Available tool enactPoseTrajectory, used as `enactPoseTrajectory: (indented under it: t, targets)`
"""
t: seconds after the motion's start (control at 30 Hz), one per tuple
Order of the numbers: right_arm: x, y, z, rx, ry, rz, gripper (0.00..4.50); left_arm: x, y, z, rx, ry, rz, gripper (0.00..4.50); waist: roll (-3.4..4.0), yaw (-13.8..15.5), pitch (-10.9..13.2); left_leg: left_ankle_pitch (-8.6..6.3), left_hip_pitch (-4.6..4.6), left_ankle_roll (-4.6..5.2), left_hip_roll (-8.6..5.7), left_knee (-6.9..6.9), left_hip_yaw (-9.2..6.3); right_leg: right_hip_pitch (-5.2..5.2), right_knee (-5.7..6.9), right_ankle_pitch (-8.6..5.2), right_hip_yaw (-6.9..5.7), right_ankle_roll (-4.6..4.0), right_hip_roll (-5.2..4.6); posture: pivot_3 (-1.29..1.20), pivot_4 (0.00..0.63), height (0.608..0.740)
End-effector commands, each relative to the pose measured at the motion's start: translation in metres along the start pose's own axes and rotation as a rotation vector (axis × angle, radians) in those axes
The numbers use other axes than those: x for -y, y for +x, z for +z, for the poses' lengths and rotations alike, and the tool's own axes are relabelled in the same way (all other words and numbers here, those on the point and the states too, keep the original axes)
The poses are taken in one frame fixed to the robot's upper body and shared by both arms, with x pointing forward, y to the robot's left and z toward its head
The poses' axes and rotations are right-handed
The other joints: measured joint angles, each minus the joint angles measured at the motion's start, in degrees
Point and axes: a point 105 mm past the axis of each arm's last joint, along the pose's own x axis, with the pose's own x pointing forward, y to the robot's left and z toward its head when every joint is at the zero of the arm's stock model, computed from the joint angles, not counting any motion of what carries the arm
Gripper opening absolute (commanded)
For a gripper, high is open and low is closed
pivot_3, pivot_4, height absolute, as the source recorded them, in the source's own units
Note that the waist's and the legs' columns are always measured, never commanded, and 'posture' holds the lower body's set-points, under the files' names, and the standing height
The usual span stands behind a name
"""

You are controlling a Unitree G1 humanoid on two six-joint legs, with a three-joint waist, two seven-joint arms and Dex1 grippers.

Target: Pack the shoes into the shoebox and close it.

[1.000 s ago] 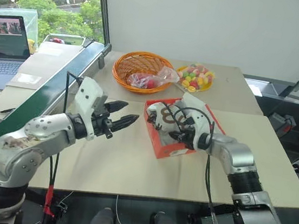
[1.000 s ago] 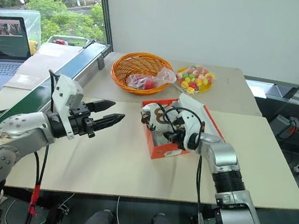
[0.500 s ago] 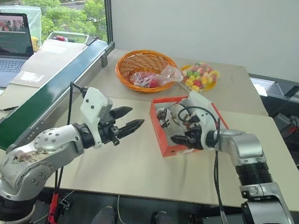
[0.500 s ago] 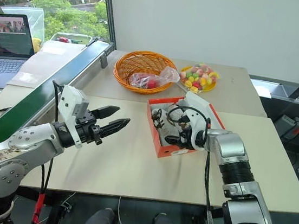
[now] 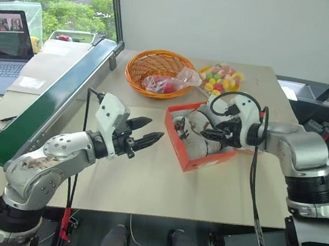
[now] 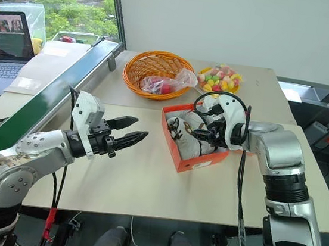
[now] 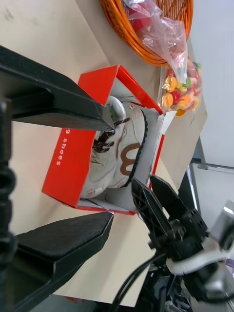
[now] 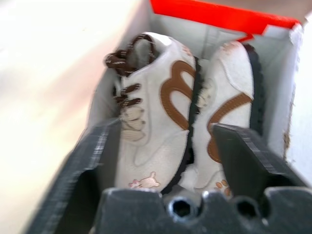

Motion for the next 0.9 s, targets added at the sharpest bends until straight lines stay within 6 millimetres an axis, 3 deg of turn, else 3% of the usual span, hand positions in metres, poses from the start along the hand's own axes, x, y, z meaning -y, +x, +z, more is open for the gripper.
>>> enactPoseTrajectory:
  t: [0.03, 0.13, 0.2, 0.33, 0.63, 0.9]
  targets:
    - [0.002, 0.005, 0.01, 0.045, -0.068, -0.012, 1.71, 0.001, 0.0, 0.011, 0.029, 0.051, -0.023, 2.77, 0.0, -0.1, 0.0, 0.0, -0.02, 0.0, 0.0, 0.0, 0.0, -0.02, 0.0, 0.04, 0.0, -0.06, 0.0, 0.0, 0.15, 0.74]
    - [0.009, 0.03, 0.014, 0.062, -0.12, -0.019, 0.53, -0.001, -0.001, 0.013, 0.022, 0.068, -0.022, 2.77, 0.0, -0.6, 0.0, 0.0, 0.01, 0.0, 0.02, 0.0, 0.01, 0.0, 0.01, 0.04, 0.0, -0.07, 0.03, 0.0, 0.15, 0.74]
    - [0.014, 0.041, 0.014, 0.06, -0.15, -0.022, 0.08, -0.001, -0.003, 0.015, 0.018, 0.073, -0.016, 2.77, 0.0, -1.1, 0.0, 0.01, 0.02, -0.01, 0.03, 0.02, 0.03, -0.01, 0.01, 0.05, 0.02, -0.07, 0.04, 0.0, 0.15, 0.74]
    - [0.016, 0.056, 0.01, 0.05, -0.197, 0.004, 0.08, -0.003, -0.009, 0.014, 0.006, 0.081, 0.006, 2.77, 0.01, -1.2, 0.0, 0.0, -0.03, 0.0, 0.03, 0.02, 0.01, -0.06, 0.04, 0.15, 0.02, -0.24, 0.04, 0.0, 0.15, 0.74]
    - [-0.001, 0.083, -0.002, 0.034, -0.239, 0.084, 0.08, -0.002, -0.016, 0.015, -0.001, 0.085, 0.034, 2.77, 0.02, -1.3, 0.0, -0.03, 0.04, 0.02, 0.01, 0.02, 0.0, -0.04, 0.13, 0.19, 0.02, -0.29, 0.02, 0.0, 0.15, 0.74]
    - [0.003, 0.067, 0.054, 0.158, -0.289, 0.06, 0.08, -0.002, -0.018, 0.015, -0.004, 0.082, 0.046, 2.77, 0.05, -1.8, 0.0, -0.03, 0.07, 0.02, 0.05, 0.02, 0.02, -0.09, 0.22, 0.2, 0.05, -0.32, 0.07, 0.0, 0.15, 0.74]
